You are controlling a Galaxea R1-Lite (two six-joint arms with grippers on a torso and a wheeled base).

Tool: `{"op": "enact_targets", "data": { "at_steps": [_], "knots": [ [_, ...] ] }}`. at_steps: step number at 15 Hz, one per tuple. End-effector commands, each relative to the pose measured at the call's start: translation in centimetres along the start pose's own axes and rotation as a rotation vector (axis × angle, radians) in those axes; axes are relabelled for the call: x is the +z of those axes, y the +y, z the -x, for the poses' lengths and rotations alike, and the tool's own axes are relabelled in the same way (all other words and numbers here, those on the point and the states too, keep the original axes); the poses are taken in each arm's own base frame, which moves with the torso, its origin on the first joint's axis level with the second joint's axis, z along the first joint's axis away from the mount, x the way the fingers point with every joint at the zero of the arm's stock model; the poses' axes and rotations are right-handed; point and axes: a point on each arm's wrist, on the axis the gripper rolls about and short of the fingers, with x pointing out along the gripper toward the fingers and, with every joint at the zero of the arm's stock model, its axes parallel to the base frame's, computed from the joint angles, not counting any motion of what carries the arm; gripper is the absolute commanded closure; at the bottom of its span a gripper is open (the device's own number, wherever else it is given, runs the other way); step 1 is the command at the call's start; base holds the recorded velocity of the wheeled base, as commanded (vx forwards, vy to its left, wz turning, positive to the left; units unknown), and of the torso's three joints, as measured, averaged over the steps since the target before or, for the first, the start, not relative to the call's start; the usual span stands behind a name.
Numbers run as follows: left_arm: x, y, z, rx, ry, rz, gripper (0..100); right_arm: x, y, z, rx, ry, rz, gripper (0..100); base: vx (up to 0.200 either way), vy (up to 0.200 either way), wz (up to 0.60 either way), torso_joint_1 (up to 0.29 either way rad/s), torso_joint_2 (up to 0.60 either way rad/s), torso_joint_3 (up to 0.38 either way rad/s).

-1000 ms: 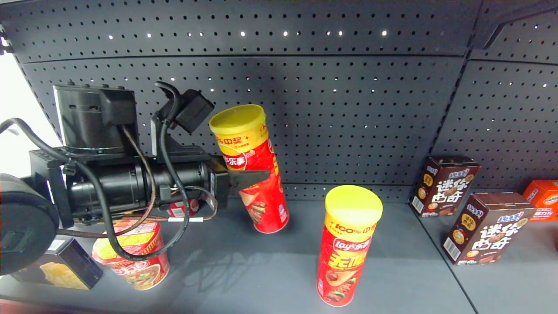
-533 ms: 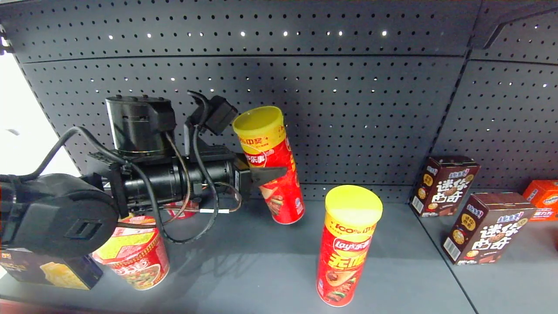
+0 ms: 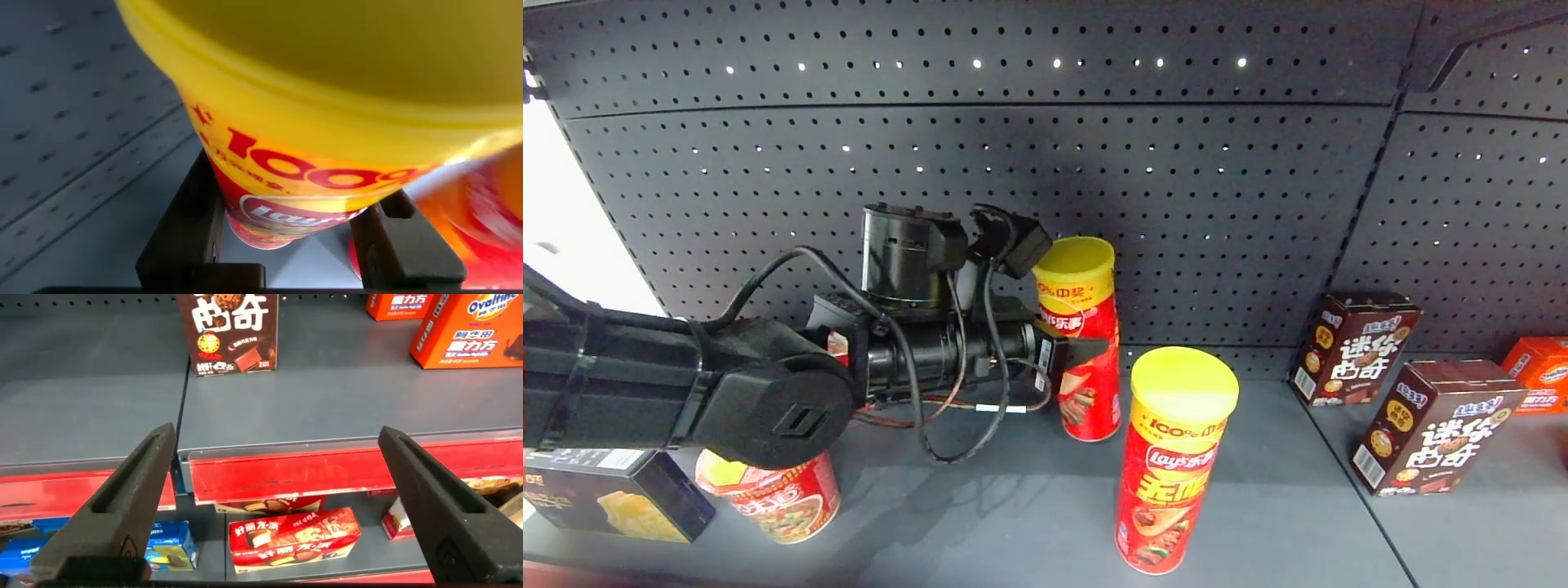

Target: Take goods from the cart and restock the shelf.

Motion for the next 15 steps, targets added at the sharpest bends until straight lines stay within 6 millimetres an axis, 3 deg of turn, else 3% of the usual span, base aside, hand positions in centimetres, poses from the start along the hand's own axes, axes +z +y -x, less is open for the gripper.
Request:
{"op": "enact_targets", "data": {
  "at_steps": [1,4,10,15],
  "knots": [
    [0.2,-0.5,-1.2,0.033,0.014,0.026,100,0.0,0.0,0.0,0.0,0.001,0.001,0,0.0,0.0,0.0,0.0,0.0,0.0],
    [0.5,-0.6,-2.3,0.118,0.02,0.105,100,0.0,0.0,0.0,0.0,0.003,0.0,0,0.0,0.0,0.0,0.0,0.0,0.0],
    [-0.3,-0.2,-3.4,0.284,0.037,0.045,100,0.0,0.0,0.0,0.0,0.003,0.0,0,0.0,0.0,0.0,0.0,0.0,0.0],
    [-0.5,-1.5,-4.3,0.279,0.04,0.035,100,0.0,0.0,0.0,0.0,0.003,0.0,0,0.0,0.0,0.0,0.0,0.0,0.0]
  ]
}}
